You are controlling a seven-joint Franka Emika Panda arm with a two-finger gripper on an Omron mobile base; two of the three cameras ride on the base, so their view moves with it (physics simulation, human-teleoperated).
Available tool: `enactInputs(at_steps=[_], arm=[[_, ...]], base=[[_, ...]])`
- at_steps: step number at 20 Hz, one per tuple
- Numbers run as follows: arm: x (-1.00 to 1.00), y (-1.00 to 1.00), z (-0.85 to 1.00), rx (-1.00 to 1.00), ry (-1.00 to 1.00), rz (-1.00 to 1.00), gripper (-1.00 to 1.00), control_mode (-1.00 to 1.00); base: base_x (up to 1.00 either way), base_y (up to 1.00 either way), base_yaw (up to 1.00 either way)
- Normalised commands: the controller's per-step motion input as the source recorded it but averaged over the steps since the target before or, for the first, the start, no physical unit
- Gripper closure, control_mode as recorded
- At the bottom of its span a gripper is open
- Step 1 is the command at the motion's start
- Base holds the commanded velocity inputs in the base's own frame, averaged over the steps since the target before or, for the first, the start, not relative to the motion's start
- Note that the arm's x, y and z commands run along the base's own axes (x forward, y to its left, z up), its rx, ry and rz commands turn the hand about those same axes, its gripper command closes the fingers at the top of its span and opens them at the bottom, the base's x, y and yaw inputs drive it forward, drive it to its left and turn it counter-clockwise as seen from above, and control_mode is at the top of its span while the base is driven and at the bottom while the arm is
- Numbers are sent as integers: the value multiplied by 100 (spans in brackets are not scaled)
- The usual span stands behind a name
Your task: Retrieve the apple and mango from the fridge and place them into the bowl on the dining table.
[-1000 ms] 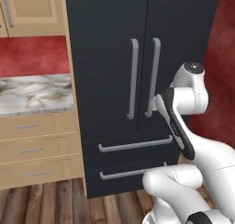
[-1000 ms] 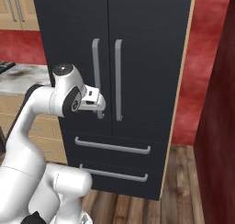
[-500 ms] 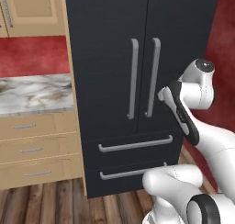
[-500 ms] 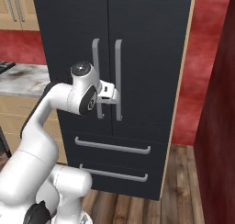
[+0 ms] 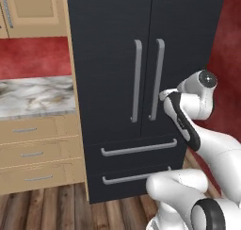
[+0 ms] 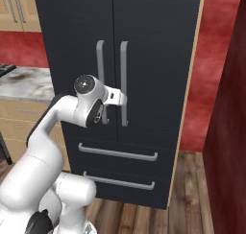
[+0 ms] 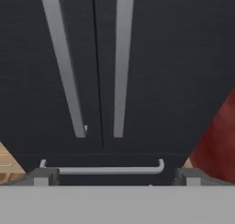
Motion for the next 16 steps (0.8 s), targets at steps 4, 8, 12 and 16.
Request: enactInputs(at_steps=[4, 8, 12, 16], arm=[[49, 0, 20, 0, 0, 0, -100, -100], [55, -8, 17, 0, 0, 0, -100, -100], [67, -10, 4, 1, 0, 0, -100, -100], [75, -5, 0, 1, 0, 0, -100, -100]], base=[[0, 0, 0], [0, 0, 0], [0, 0, 0], [0, 0, 0]])
